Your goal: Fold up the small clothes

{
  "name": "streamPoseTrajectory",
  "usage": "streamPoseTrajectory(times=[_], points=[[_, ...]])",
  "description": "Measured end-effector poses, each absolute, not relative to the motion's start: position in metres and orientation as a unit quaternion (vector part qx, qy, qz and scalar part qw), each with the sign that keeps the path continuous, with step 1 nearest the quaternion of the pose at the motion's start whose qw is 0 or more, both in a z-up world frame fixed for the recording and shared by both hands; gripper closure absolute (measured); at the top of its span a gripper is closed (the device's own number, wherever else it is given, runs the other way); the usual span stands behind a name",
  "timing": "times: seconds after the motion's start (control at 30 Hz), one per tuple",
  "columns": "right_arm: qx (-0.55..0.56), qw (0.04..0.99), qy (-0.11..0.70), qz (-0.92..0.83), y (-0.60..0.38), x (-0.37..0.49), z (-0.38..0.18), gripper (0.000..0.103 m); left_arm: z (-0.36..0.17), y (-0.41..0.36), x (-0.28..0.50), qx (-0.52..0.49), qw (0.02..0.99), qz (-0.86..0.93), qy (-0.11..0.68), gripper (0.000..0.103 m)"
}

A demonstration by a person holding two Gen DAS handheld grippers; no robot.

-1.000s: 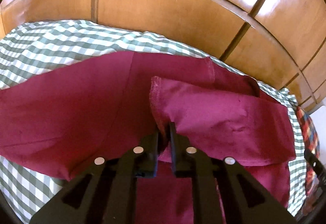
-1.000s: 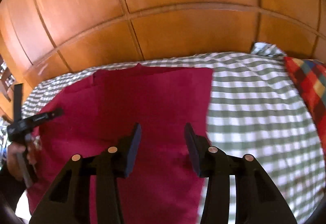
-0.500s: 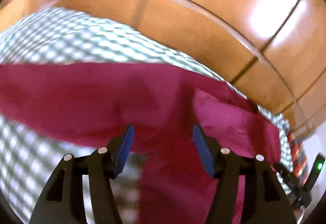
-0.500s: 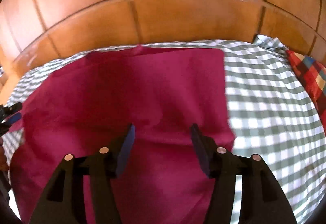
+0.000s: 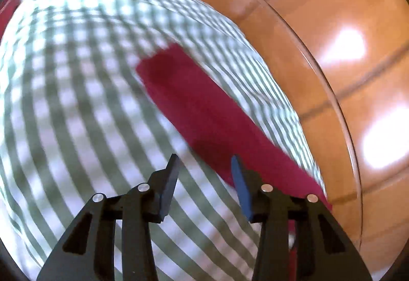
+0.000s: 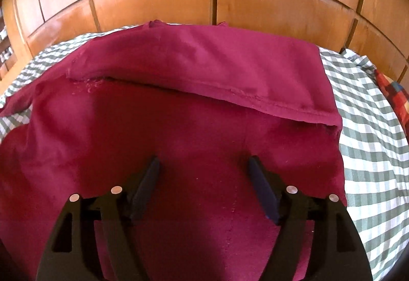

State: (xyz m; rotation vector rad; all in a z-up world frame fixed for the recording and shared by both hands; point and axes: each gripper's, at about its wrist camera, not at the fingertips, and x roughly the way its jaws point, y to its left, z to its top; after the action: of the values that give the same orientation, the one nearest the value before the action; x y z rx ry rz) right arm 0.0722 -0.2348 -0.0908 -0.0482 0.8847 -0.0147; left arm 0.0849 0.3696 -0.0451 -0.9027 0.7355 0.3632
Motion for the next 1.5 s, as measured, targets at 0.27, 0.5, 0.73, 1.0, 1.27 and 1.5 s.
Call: streamPoseTrajectory(times=[0.27, 0.5, 0.73, 1.0, 1.27, 1.5], points=[[-0.033, 0.904, 0.427, -0.014, -0.229, 0.071, -0.093, 0.030, -0.064, 0.424, 0.102, -0.443, 0.795, 0.229, 0.346, 0.064], [-0.040, 0.903, 0.427, -0.019, -0.226, 0.071, -0.095, 0.029, -0.050, 0.430, 0.128, -0.400, 0.812, 0.232, 0.358, 0.097], [-0.039, 0.904, 0.426, -0.018, -0.227, 0.071, -0.095, 0.029, 0.018, 0.371, 0.137, -0.373, 0.868, 0.123, 0.303, 0.098], [-0.031, 0.906, 0.423, -0.014, -0.229, 0.070, -0.095, 0.029, 0.070, 0.223, 0.154, -0.292, 0.910, -0.028, 0.294, 0.098], [-0.016, 0.907, 0.422, -0.007, -0.232, 0.070, -0.095, 0.029, 0.030, 0.074, 0.163, -0.185, 0.900, -0.125, 0.375, 0.097], [-0.001, 0.901, 0.435, 0.006, -0.235, 0.075, -0.089, 0.029, -0.012, 0.025, 0.153, -0.111, 0.887, -0.149, 0.423, 0.078]])
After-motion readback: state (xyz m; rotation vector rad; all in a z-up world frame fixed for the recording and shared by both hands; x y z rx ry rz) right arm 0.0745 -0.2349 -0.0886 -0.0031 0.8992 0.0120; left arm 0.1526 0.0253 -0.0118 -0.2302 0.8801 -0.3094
